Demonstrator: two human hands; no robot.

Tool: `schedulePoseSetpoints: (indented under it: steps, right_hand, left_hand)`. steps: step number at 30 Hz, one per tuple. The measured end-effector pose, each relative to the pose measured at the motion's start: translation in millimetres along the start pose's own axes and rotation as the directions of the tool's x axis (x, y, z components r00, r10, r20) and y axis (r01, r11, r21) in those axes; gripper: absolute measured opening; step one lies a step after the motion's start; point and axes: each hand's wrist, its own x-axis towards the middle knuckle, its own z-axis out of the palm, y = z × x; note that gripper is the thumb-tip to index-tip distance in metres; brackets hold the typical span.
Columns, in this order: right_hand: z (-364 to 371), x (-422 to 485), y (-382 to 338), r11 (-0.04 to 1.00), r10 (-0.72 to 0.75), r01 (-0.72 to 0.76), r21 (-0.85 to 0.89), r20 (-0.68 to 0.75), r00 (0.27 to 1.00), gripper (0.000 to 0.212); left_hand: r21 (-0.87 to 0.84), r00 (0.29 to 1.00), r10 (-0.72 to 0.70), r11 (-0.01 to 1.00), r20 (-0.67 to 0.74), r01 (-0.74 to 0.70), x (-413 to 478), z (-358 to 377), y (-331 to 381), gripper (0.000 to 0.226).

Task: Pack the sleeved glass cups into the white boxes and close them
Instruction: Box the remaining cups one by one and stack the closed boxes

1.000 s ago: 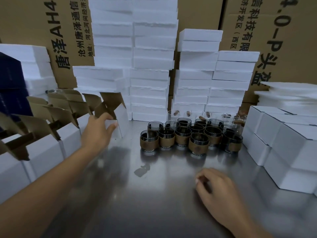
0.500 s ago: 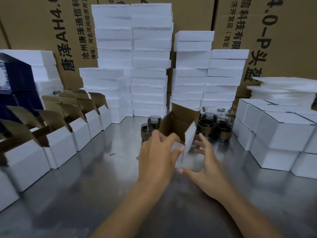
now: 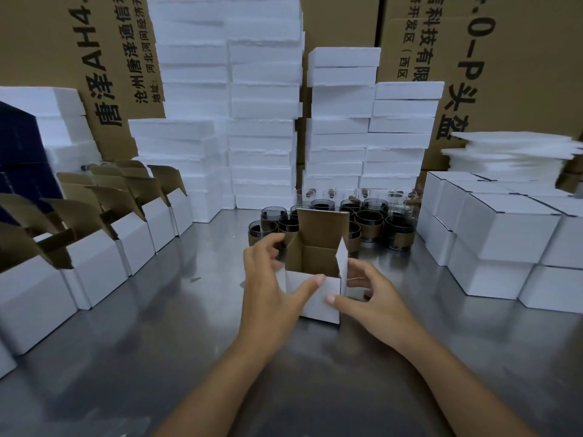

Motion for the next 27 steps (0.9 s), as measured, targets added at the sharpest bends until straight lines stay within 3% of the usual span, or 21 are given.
schedulePoseSetpoints:
  steps: [4,6,9,13,18,23,27]
  right_hand:
    - [-2,2,1,1.000,0.021,-0.022,0.012,0.052,0.998,0.062]
    - [-3,2,3,0.999,0.008,-0.010,0.036,0.068,0.998,0.060]
    - [-4,3,3,0.999,-0.009,0.005,0.038,0.104,0.995,0.062]
    - [-3,2,2,0.992,-0.005,-0.005,0.129,0.080,0.997,0.060]
    - [-5,20,9,0.990,0.130,-0.118,0.083,-0.170,0.977,0.028]
    - [-17,48,13,0.973,0.123,-0.160,-0.167,-0.214,0.969,0.047]
    - [-20,71,14,0.952,0.101,-0.151,-0.264,-0.197,0.975,0.060]
  left_hand:
    - [-0.200,0.952,-0.249,0.938,0.179,0.283,7,3,-11,0.082]
    - [-0.255,0.913,-0.273,0.900,0.305,0.354,11,5,-12,0.087]
    - [-0.259,0.887,-0.226,0.901,0.403,0.348,11,5,-13,0.071]
    - [-0.320,0.884,-0.239,0.868,0.401,0.380,12,6,-19,0.070]
    - [-0.305,0.886,-0.257,0.871,0.385,0.385,14,8,-22,0.078]
    - [-0.295,0.889,-0.247,0.880,0.387,0.373,15,10,-24,0.076]
    - [-0.300,0.884,-0.246,0.876,0.397,0.378,16,12,-26,0.074]
